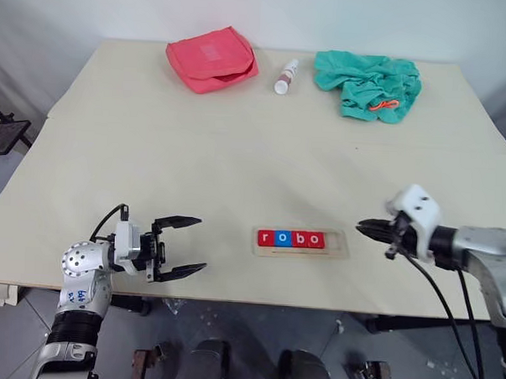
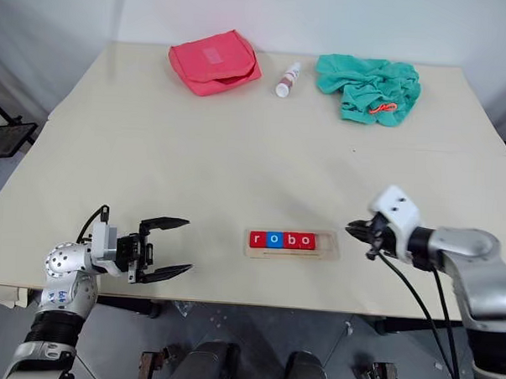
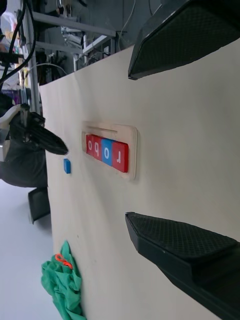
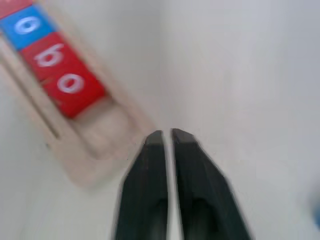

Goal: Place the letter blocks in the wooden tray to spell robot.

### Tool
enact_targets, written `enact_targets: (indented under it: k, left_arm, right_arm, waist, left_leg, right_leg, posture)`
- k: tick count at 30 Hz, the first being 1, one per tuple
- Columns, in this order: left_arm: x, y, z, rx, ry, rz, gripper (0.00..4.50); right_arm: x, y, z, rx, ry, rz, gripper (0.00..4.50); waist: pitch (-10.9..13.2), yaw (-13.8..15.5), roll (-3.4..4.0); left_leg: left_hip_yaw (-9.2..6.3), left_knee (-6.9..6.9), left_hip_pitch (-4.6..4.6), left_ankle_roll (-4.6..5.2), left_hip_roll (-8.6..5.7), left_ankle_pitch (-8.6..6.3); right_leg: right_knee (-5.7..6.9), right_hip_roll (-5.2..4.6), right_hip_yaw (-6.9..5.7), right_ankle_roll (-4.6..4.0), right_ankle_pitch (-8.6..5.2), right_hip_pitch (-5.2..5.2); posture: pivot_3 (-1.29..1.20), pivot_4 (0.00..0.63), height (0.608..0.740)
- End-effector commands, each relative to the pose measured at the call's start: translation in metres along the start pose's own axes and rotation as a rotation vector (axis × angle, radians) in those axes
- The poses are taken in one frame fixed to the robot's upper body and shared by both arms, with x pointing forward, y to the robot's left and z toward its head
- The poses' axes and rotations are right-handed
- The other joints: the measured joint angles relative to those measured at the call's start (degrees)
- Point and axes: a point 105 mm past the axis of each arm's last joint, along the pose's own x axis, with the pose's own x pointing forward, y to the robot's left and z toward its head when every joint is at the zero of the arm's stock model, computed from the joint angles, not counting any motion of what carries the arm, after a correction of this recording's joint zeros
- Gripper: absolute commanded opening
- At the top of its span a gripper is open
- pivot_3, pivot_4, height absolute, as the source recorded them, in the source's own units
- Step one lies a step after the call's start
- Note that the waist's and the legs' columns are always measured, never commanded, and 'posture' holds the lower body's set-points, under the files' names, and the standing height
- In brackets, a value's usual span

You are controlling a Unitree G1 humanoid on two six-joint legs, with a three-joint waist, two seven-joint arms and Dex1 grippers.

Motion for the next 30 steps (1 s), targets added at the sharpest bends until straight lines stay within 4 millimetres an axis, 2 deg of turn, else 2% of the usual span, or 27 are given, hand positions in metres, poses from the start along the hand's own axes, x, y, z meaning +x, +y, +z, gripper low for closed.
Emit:
enact_targets:
  k: [1, 8, 9, 14, 19, 30]
  left_arm:
    - [-0.007, 0.006, 0.007, 0.025, -0.040, 0.012, 4.50]
    - [-0.011, 0.011, 0.008, 0.013, -0.056, 0.001, 4.50]
    - [-0.011, 0.011, 0.009, 0.014, -0.061, -0.004, 4.50]
    - [-0.010, 0.012, 0.011, 0.015, -0.070, -0.015, 4.50]
    - [-0.008, 0.011, 0.012, 0.013, -0.074, -0.022, 4.50]
    - [0.003, 0.007, 0.014, 0.017, -0.085, -0.028, 4.50]
  right_arm:
    - [-0.022, -0.010, -0.006, 0.055, -0.070, -0.168, 1.66]
    - [-0.041, -0.010, -0.027, 0.162, -0.119, -0.327, 4.24]
    - [-0.043, -0.008, -0.029, 0.170, -0.119, -0.330, 4.46]
    - [-0.047, -0.004, -0.035, 0.196, -0.119, -0.344, 4.46]
    - [-0.041, -0.007, -0.035, 0.215, -0.123, -0.365, 4.46]
    - [0.011, -0.045, -0.025, 0.232, -0.081, -0.438, 4.46]
  waist:
    - [0.00, -0.05, 0.00]
    - [0.00, -0.25, 0.00]
    - [0.00, -0.24, 0.01]
    - [0.00, -0.18, 0.01]
    - [0.00, -0.22, 0.01]
    - [0.00, -0.32, 0.01]
  left_leg:
    - [0.01, 0.00, 0.01, 0.00, 0.00, 0.00]
    - [0.14, -0.04, 0.11, -0.01, 0.03, 0.00]
    - [0.10, -0.04, 0.13, -0.01, 0.04, 0.00]
    - [0.13, -0.03, 0.13, 0.00, 0.00, 0.00]
    - [0.14, -0.03, 0.14, 0.00, 0.01, 0.00]
    - [0.14, -0.06, 0.14, 0.00, 0.00, 0.00]
  right_leg:
    - [0.00, 0.00, 0.00, 0.00, 0.00, 0.00]
    - [0.04, 0.02, 0.13, 0.00, 0.00, -0.01]
    - [0.08, 0.04, 0.13, 0.00, 0.00, 0.00]
    - [0.07, 0.01, 0.19, 0.00, 0.00, 0.00]
    - [0.08, 0.02, 0.20, 0.00, 0.00, 0.00]
    - [0.10, 0.02, 0.22, 0.00, 0.00, -0.04]
  posture:
    - [0.00, 0.150, 0.740]
    - [0.00, 0.150, 0.740]
    - [0.00, 0.150, 0.740]
    - [0.00, 0.150, 0.740]
    - [0.00, 0.150, 0.740]
    - [0.00, 0.150, 0.740]
